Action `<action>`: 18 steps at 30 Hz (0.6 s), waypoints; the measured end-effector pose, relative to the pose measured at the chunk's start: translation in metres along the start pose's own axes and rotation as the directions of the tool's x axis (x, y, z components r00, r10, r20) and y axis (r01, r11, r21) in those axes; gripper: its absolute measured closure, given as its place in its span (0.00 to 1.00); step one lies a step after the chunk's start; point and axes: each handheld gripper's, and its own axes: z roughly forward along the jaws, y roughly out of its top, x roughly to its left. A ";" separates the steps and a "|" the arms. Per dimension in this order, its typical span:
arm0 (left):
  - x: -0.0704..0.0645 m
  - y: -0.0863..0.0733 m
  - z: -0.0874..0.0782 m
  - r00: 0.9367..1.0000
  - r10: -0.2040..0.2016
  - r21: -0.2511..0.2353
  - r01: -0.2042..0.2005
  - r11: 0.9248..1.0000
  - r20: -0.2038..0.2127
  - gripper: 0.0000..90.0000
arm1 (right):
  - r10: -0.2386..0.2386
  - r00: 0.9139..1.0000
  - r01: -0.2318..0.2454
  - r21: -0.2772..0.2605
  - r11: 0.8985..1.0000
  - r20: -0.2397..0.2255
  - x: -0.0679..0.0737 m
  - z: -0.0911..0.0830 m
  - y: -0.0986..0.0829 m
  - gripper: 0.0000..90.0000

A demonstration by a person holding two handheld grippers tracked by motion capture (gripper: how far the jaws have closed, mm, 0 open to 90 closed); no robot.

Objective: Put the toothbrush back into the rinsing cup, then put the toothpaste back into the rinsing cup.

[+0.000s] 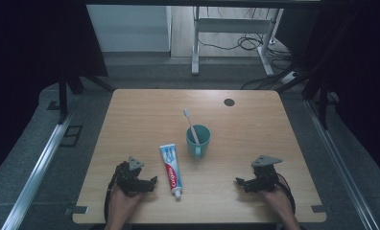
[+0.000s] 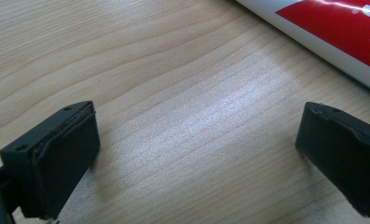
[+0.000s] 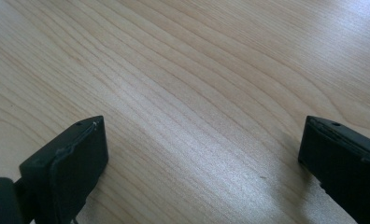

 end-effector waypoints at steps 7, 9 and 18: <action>0.000 0.000 0.000 1.000 0.001 0.001 -0.001 1.000 0.000 0.00 | 0.000 1.000 0.000 0.000 1.000 0.001 0.000 0.000 0.000 0.02; 0.000 0.001 0.000 1.000 0.003 0.011 -0.003 1.000 0.002 0.00 | 0.002 1.000 -0.002 -0.001 1.000 0.004 0.000 0.000 0.000 0.02; -0.001 0.005 -0.002 1.000 0.016 0.024 -0.017 1.000 0.010 0.04 | 0.011 1.000 -0.011 0.000 1.000 0.010 0.001 -0.001 -0.001 0.02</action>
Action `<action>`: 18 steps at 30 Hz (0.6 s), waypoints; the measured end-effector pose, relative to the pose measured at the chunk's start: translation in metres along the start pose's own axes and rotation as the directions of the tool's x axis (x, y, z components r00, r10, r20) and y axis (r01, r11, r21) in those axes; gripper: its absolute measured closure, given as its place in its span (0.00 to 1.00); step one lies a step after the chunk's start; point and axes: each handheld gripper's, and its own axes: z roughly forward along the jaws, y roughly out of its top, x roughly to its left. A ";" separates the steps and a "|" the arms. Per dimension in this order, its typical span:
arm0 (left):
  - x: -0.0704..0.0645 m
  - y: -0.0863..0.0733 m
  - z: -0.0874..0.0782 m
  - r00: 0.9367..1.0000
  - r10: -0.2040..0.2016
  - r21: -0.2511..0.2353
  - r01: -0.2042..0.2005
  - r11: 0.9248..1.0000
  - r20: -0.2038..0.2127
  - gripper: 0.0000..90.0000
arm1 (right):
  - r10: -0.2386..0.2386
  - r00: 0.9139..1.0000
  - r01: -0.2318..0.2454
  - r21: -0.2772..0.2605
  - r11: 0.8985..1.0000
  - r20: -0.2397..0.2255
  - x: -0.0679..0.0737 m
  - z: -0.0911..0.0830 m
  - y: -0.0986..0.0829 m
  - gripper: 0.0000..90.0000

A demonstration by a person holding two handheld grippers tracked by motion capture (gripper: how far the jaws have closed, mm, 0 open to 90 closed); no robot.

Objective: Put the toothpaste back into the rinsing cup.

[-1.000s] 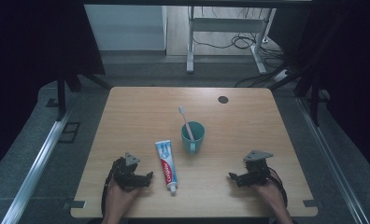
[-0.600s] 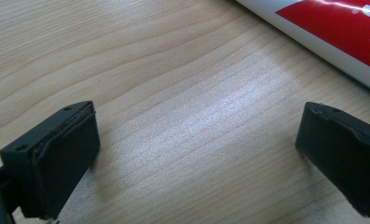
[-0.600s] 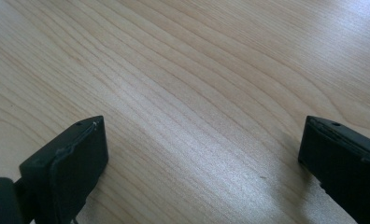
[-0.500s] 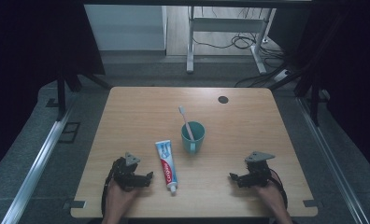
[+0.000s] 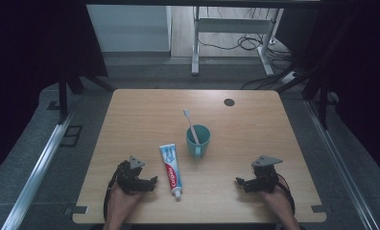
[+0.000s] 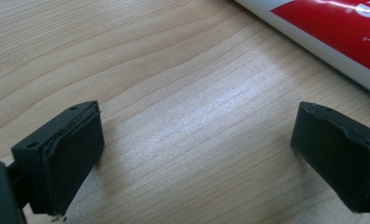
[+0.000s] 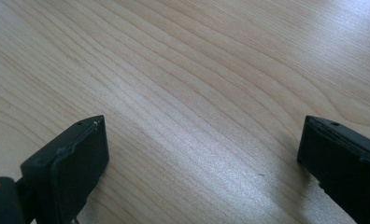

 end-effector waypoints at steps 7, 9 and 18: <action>0.001 0.005 -0.008 1.000 -0.012 -0.032 0.012 0.999 0.020 0.07 | 0.001 1.000 -0.001 0.000 1.000 0.000 0.000 0.000 0.000 0.02; 0.000 0.008 -0.009 1.000 -0.001 -0.031 0.002 1.000 0.024 0.08 | 0.000 1.000 0.000 0.000 1.000 0.000 0.000 0.000 0.000 0.02; -0.007 0.022 -0.015 0.998 0.039 -0.054 -0.037 0.998 0.041 0.16 | 0.000 1.000 0.000 0.000 1.000 0.001 0.000 0.000 0.000 0.02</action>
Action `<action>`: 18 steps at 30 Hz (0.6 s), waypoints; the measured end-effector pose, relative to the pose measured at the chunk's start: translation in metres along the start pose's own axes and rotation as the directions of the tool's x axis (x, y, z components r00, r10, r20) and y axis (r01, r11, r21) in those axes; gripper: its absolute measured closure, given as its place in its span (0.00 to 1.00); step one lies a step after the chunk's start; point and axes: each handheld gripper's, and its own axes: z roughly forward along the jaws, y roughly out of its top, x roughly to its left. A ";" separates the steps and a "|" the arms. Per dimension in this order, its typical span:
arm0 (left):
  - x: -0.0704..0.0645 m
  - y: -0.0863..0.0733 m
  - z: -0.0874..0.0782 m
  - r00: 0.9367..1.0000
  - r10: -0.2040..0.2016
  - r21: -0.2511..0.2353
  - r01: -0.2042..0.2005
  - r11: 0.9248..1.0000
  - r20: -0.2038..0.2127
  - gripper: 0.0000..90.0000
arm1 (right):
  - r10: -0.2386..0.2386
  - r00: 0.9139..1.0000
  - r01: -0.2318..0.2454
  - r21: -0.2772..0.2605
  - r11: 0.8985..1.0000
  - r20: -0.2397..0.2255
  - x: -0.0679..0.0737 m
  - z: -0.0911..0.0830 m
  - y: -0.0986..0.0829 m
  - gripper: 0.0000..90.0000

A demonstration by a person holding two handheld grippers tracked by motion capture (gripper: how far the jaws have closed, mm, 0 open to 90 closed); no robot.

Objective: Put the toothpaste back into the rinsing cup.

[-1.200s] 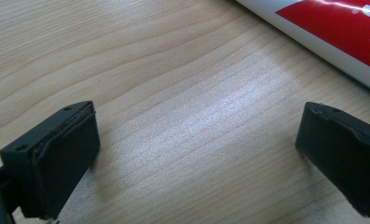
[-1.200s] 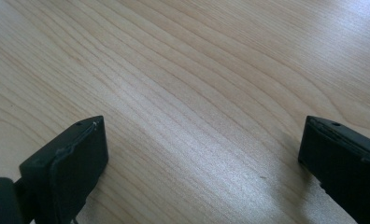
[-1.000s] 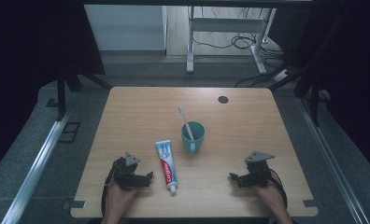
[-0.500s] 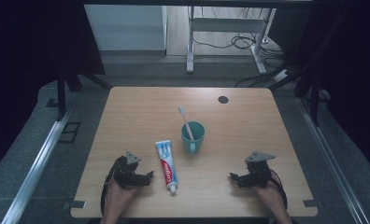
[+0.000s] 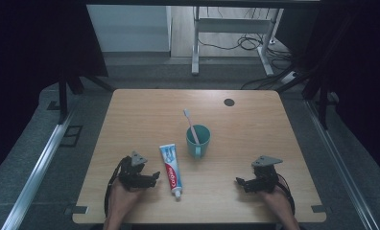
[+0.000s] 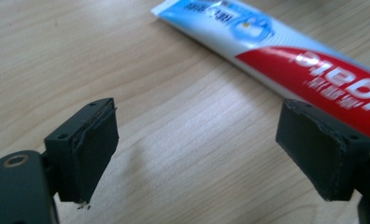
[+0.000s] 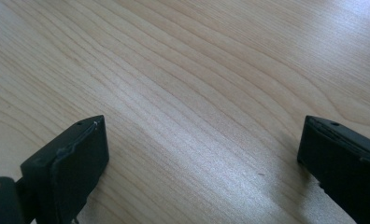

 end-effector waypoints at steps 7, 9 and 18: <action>-0.004 0.012 -0.003 0.999 0.019 -0.006 -0.019 1.000 0.049 0.46 | 0.000 1.000 0.000 0.000 1.000 0.000 0.000 0.000 0.000 0.02; -0.010 0.018 -0.002 0.997 0.024 -0.008 -0.023 1.000 0.073 0.56 | 0.000 1.000 0.000 0.000 1.000 0.000 0.000 0.000 0.000 0.02; -0.029 0.036 0.005 0.988 0.058 -0.006 -0.058 0.998 0.141 0.93 | 0.000 1.000 0.000 0.000 1.000 0.000 0.000 0.000 0.000 0.02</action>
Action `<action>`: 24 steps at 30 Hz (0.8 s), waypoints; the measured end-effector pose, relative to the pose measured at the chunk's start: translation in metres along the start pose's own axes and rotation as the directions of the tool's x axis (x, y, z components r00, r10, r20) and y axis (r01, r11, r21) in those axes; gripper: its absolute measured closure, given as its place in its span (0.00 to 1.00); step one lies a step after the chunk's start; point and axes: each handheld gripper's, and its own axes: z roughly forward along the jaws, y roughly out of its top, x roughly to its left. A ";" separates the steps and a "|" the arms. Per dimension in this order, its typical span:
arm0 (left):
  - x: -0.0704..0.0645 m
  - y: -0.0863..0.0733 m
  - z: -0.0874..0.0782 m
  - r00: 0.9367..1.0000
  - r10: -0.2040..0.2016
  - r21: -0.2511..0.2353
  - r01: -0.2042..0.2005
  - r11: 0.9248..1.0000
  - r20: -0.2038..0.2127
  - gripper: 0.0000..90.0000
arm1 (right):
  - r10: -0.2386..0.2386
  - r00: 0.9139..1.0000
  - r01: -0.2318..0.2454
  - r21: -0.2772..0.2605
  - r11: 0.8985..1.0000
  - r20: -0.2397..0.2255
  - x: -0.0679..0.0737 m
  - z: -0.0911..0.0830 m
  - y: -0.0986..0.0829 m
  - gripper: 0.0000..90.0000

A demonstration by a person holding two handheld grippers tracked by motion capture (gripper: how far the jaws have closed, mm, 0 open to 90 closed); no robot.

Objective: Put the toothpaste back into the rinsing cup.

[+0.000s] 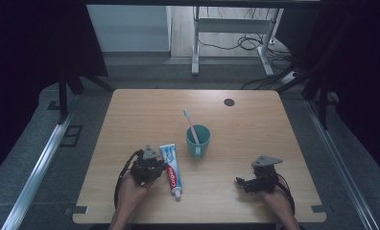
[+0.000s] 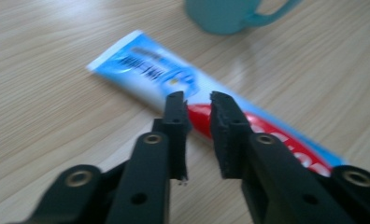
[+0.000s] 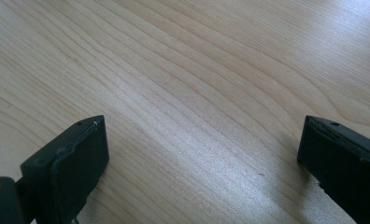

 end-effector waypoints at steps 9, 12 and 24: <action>-0.024 0.011 0.016 0.995 0.058 0.037 -0.061 0.997 0.085 0.99 | 0.000 1.000 0.000 0.000 1.000 0.000 0.000 0.000 0.000 0.02; -0.031 0.010 0.023 0.993 0.060 0.061 -0.067 0.996 0.103 1.00 | 0.000 1.000 0.000 0.000 1.000 0.000 0.000 0.000 0.000 0.02; -0.036 0.006 0.028 0.990 0.061 0.092 -0.073 0.993 0.131 0.99 | 0.000 1.000 0.000 -0.001 1.000 0.000 0.000 0.000 0.000 0.02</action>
